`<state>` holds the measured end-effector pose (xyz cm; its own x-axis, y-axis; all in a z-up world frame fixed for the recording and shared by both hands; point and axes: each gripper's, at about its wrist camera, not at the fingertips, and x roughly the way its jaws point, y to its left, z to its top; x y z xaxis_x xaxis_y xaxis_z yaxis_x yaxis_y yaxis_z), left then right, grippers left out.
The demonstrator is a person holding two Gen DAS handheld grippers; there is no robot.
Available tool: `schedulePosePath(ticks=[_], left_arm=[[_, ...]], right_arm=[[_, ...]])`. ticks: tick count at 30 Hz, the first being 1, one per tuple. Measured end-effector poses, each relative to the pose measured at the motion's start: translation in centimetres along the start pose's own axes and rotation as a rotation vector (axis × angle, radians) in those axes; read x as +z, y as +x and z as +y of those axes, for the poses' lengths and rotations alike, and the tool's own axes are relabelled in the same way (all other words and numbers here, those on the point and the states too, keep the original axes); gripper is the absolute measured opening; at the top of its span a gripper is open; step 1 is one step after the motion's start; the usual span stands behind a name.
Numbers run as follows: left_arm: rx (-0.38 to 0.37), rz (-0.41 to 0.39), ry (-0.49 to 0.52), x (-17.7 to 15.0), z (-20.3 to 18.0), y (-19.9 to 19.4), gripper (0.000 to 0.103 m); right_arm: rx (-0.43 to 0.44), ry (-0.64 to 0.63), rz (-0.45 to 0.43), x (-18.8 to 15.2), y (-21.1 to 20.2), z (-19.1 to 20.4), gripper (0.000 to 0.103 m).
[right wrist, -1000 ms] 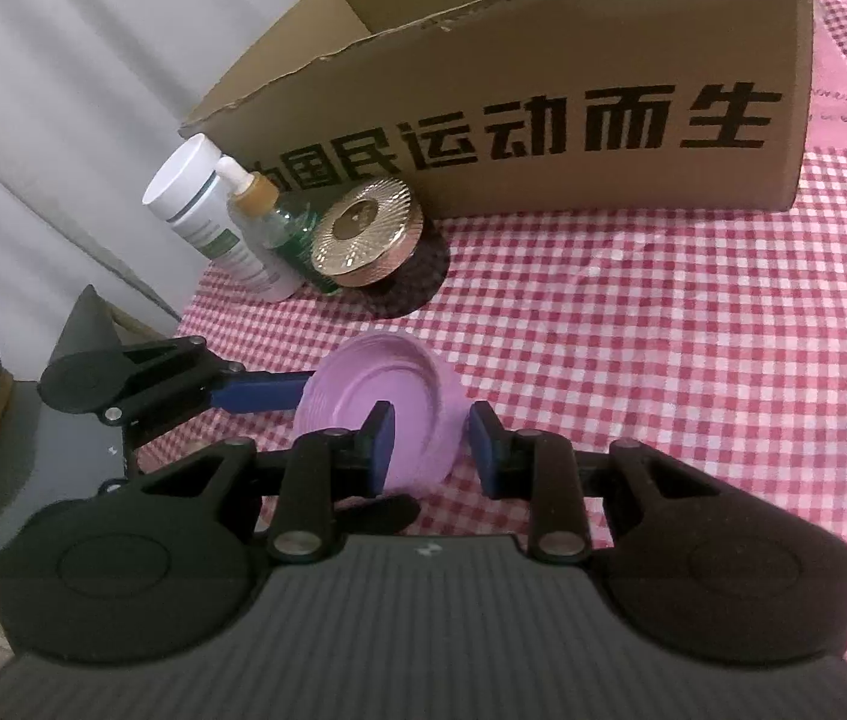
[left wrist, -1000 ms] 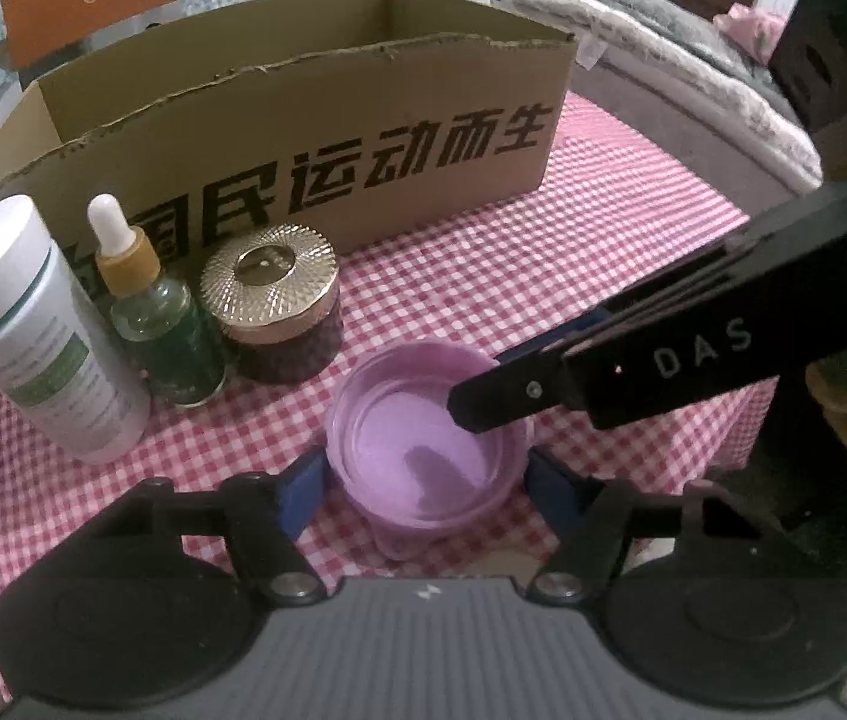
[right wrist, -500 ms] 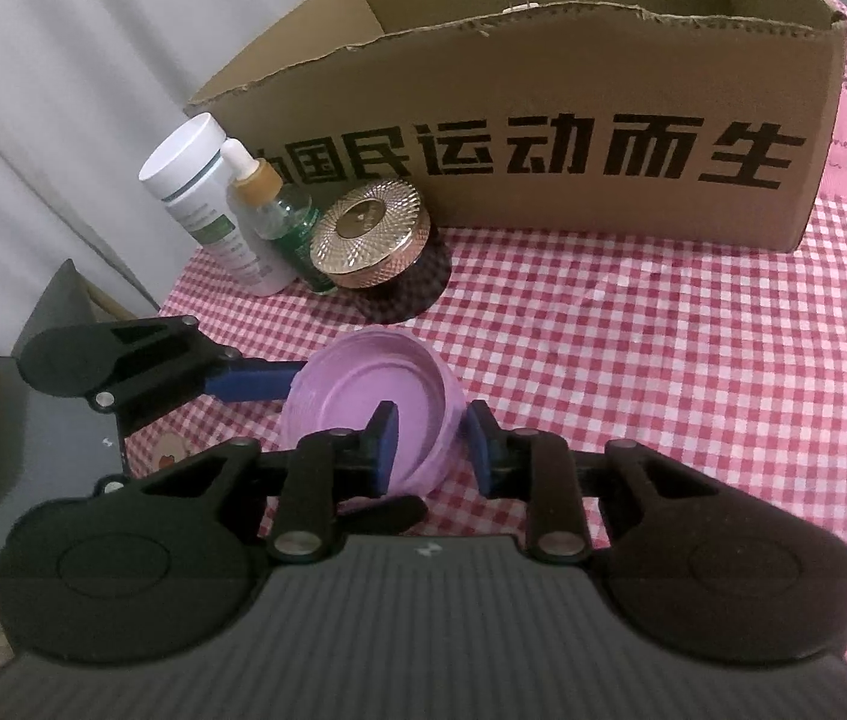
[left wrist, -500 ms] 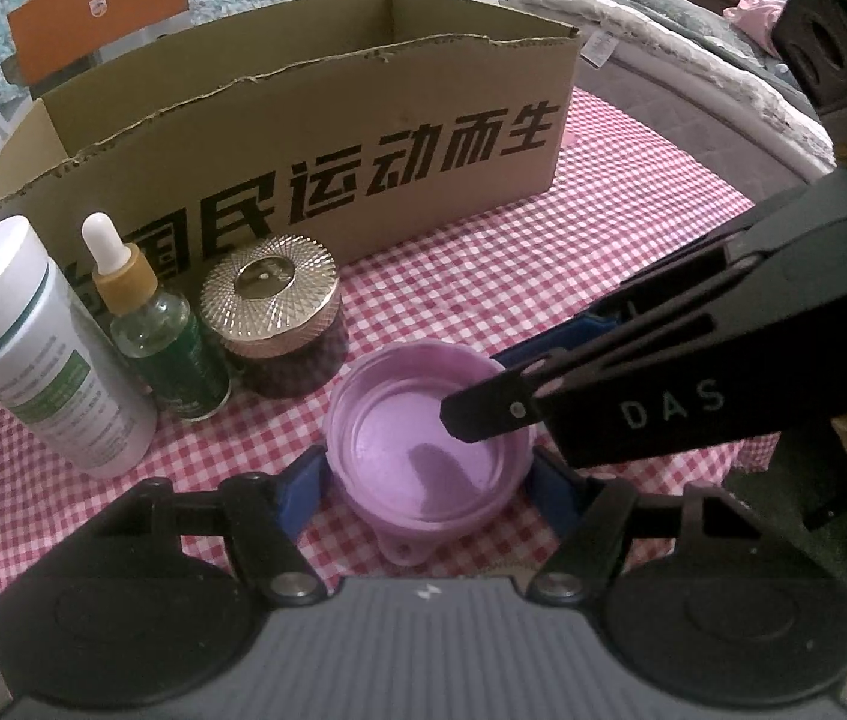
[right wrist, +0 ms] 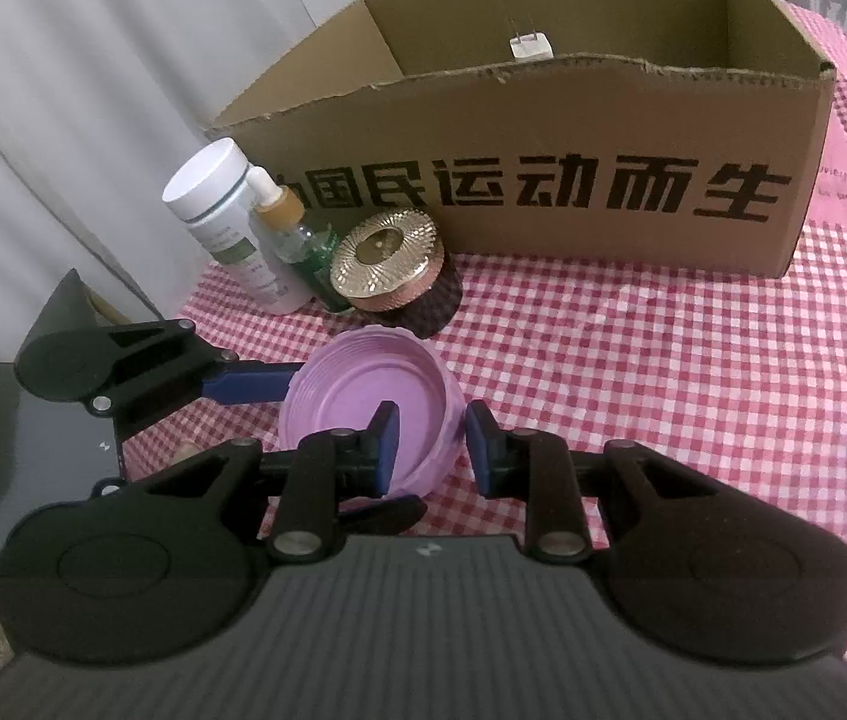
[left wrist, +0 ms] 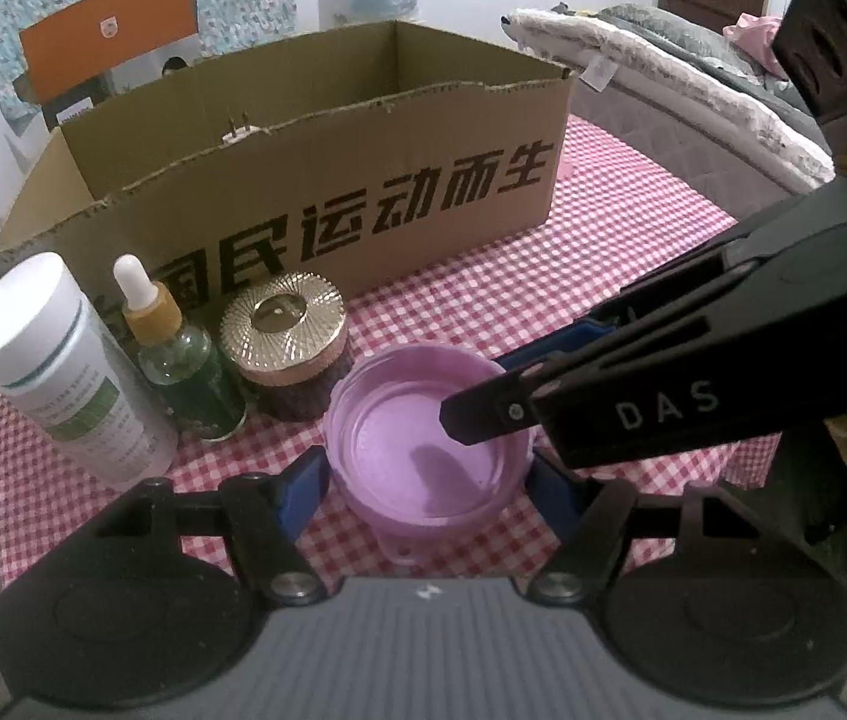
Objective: Organize rigid objects
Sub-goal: 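Lift the pink lid with the right gripper toward the box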
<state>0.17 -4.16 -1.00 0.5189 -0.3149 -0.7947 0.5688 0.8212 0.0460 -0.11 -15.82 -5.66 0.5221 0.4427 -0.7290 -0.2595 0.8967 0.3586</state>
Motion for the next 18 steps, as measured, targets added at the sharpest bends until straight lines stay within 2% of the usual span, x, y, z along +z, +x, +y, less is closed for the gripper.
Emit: schedulePosePath(ticks=[18], left_arm=[[0.039,-0.104,0.003,0.9,-0.4,-4.0,0.073]], right_arm=[[-0.003,-0.044,-0.079,0.8,-2.8,1.8,0.025]])
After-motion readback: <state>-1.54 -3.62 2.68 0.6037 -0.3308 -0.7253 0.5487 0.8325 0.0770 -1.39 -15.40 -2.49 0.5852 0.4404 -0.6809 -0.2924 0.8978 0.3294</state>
